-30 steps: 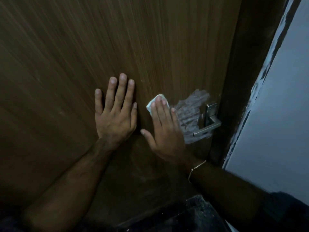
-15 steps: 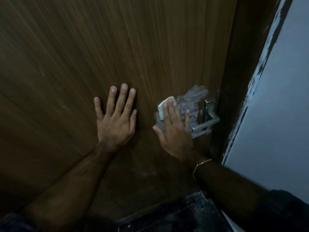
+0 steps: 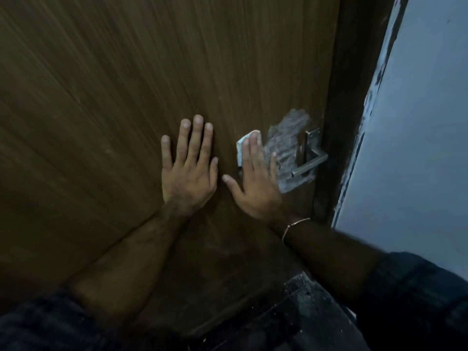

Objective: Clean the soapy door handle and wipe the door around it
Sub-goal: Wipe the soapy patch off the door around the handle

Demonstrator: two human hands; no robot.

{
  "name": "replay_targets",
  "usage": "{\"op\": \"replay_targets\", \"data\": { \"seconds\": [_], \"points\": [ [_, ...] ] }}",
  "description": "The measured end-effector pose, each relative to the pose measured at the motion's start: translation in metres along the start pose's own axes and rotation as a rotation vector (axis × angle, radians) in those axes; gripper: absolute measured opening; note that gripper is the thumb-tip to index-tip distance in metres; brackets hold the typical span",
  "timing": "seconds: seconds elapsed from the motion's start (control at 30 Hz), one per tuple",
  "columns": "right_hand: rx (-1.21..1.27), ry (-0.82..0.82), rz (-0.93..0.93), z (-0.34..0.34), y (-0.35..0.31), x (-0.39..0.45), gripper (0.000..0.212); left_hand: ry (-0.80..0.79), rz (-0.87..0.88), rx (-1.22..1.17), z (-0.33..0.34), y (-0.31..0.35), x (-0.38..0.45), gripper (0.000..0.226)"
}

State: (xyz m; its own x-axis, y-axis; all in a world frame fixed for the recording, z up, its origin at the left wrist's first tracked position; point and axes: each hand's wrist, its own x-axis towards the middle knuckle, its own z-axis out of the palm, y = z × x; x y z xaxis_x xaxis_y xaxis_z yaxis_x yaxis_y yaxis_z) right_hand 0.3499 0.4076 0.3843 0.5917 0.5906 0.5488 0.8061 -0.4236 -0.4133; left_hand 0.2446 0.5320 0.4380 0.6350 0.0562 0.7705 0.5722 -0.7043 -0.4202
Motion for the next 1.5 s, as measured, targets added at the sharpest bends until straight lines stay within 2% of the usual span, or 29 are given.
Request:
{"op": "replay_targets", "data": {
  "seconds": [0.07, 0.1, 0.2, 0.3, 0.37, 0.43, 0.53, 0.6, 0.67, 0.73, 0.83, 0.9, 1.0, 1.13, 1.27, 1.4, 1.5],
  "points": [
    [-0.042, -0.089, -0.034, 0.002, 0.009, -0.017, 0.087, -0.008, 0.032, -0.005, 0.000, -0.003, 0.000, 0.071],
    [-0.025, -0.107, 0.008, 0.002, 0.016, -0.021, 0.087, -0.011, 0.046, -0.004, 0.000, -0.004, 0.000, 0.072],
    [0.120, -0.044, 0.150, -0.002, 0.013, -0.004, 0.090, -0.021, 0.108, 0.004, 0.001, -0.008, 0.002, 0.072],
    [0.199, 0.039, 0.090, -0.004, -0.005, 0.004, 0.091, -0.039, 0.186, -0.013, 0.000, -0.011, 0.007, 0.072],
    [0.156, 0.015, 0.034, 0.001, -0.003, -0.007, 0.089, -0.032, 0.214, -0.021, -0.002, -0.012, 0.010, 0.071],
    [0.172, 0.015, 0.104, 0.000, 0.007, -0.006, 0.088, -0.021, 0.233, -0.019, -0.002, -0.013, 0.011, 0.070],
    [0.306, 0.126, 0.227, -0.016, 0.015, 0.027, 0.089, -0.009, 0.239, 0.012, -0.001, -0.013, 0.012, 0.070],
    [0.312, 0.160, 0.157, -0.022, 0.017, 0.036, 0.089, -0.014, 0.232, 0.024, -0.001, -0.012, 0.011, 0.070],
    [0.254, 0.102, 0.090, -0.020, 0.022, 0.026, 0.089, -0.042, 0.228, 0.003, -0.002, -0.012, 0.011, 0.071],
    [0.217, 0.041, 0.117, -0.019, 0.033, 0.016, 0.089, -0.037, 0.226, -0.014, -0.004, -0.011, 0.010, 0.071],
    [0.261, 0.083, 0.169, -0.036, 0.044, 0.037, 0.087, 0.012, 0.234, -0.011, -0.004, -0.010, 0.011, 0.069],
    [0.230, 0.089, 0.086, -0.043, 0.048, 0.045, 0.088, 0.020, 0.238, -0.015, -0.002, -0.010, 0.011, 0.069],
    [0.127, 0.004, -0.027, -0.041, 0.068, 0.034, 0.087, 0.018, 0.227, 0.006, 0.002, -0.012, 0.010, 0.069],
    [0.189, 0.030, 0.076, -0.050, 0.071, 0.044, 0.088, 0.048, 0.214, 0.015, 0.006, -0.011, 0.010, 0.069],
    [0.156, -0.032, -0.015, -0.042, 0.068, 0.029, 0.087, 0.046, 0.213, 0.020, 0.008, -0.012, 0.009, 0.071],
    [0.236, 0.046, 0.155, -0.046, 0.066, 0.044, 0.090, 0.073, 0.212, 0.026, 0.007, -0.011, 0.009, 0.069],
    [0.237, 0.054, 0.063, -0.042, 0.057, 0.040, 0.091, 0.071, 0.209, 0.015, 0.008, -0.012, 0.008, 0.070]
  ]
}}
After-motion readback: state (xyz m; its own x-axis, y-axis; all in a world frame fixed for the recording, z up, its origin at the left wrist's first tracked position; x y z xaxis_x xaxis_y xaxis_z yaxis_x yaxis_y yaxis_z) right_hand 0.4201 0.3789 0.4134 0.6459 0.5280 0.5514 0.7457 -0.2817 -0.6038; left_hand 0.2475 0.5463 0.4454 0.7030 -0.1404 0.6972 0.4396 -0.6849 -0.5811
